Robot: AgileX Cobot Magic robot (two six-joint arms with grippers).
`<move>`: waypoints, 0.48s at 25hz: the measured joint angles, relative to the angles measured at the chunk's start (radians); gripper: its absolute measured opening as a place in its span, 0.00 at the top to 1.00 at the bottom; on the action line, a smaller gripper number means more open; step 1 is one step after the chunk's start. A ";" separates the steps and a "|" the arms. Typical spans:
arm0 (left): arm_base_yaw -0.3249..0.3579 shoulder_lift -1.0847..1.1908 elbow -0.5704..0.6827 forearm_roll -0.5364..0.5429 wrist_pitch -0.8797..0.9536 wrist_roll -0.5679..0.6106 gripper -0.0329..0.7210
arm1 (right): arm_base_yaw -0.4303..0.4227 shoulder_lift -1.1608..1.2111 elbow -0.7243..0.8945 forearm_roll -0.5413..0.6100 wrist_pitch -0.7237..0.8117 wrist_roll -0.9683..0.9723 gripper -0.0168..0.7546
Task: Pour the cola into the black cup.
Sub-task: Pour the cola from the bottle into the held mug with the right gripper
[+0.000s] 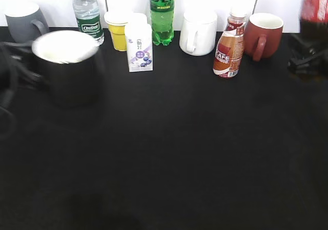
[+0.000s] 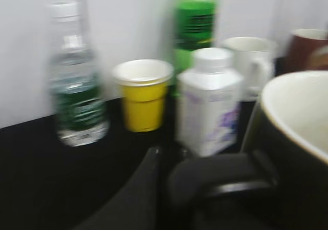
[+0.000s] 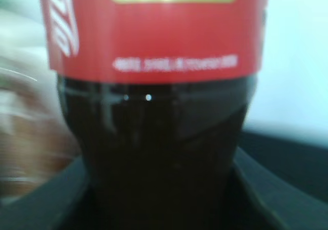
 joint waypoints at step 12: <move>-0.209 0.021 0.000 -0.034 -0.013 -0.003 0.88 | 0.418 -0.062 -0.055 -0.042 0.067 -0.274 0.45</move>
